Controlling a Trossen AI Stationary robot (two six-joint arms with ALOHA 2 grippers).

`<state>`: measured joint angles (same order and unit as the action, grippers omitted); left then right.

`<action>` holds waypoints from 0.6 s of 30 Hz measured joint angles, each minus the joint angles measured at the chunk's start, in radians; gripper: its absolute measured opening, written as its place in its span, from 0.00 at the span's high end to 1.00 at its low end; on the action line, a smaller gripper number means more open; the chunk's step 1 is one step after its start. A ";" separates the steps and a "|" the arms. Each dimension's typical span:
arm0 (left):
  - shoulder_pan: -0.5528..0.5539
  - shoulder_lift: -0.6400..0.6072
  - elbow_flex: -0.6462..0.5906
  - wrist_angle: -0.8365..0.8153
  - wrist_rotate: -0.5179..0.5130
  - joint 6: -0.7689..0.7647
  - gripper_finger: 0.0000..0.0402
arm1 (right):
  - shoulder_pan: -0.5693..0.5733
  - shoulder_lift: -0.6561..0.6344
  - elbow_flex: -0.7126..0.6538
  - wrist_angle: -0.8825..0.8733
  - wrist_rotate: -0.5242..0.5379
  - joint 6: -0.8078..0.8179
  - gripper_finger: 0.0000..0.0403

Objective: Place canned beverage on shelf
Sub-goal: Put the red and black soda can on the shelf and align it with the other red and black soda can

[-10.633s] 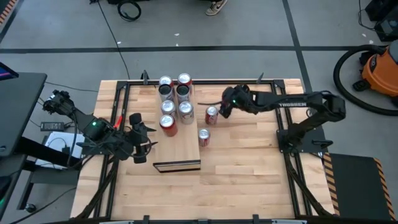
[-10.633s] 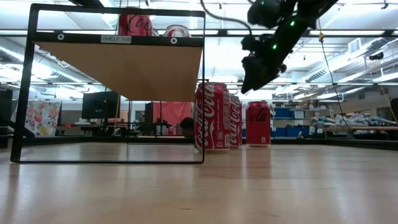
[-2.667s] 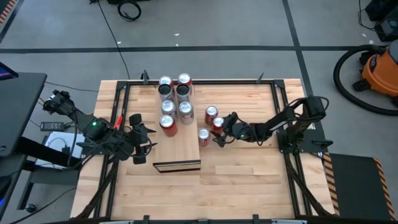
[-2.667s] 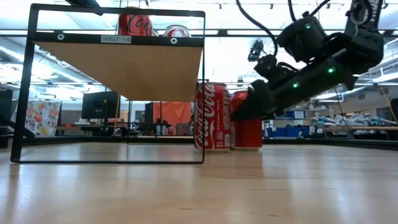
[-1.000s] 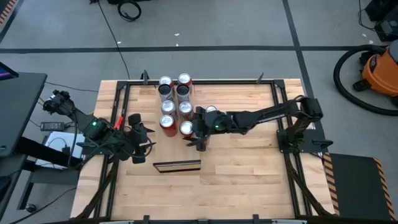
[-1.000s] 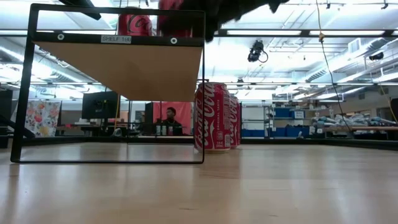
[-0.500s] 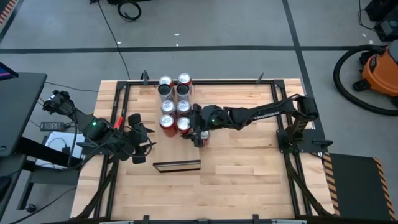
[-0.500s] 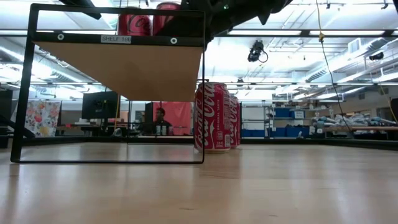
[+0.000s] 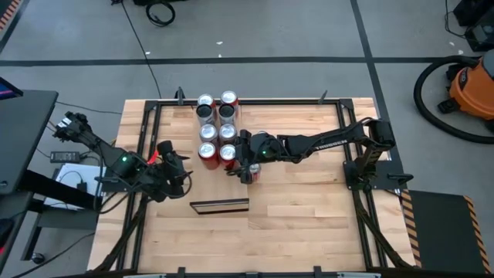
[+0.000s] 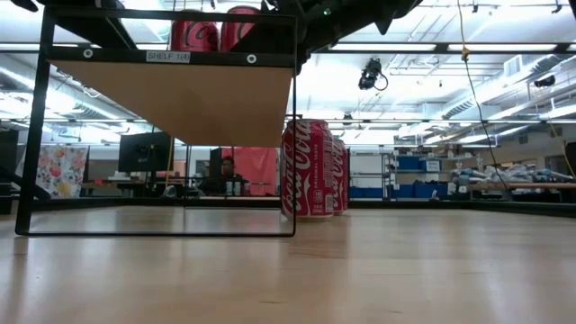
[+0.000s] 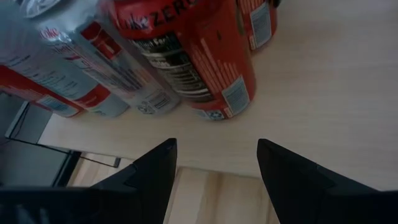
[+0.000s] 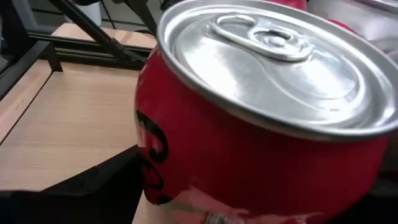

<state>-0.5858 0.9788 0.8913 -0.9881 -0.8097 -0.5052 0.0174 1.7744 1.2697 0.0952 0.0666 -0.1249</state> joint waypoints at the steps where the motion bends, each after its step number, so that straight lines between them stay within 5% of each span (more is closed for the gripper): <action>1: 0.000 -0.001 0.000 0.003 0.000 0.000 0.42 | 0.000 -0.001 0.000 0.000 0.000 0.000 0.11; 18: 0.000 0.000 0.000 0.001 0.003 0.001 0.42 | 0.030 -0.074 -0.002 -0.012 0.104 -0.025 0.11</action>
<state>-0.5858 0.9787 0.8917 -0.9874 -0.8071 -0.5045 0.0469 1.7008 1.2672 0.0833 0.1703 -0.1497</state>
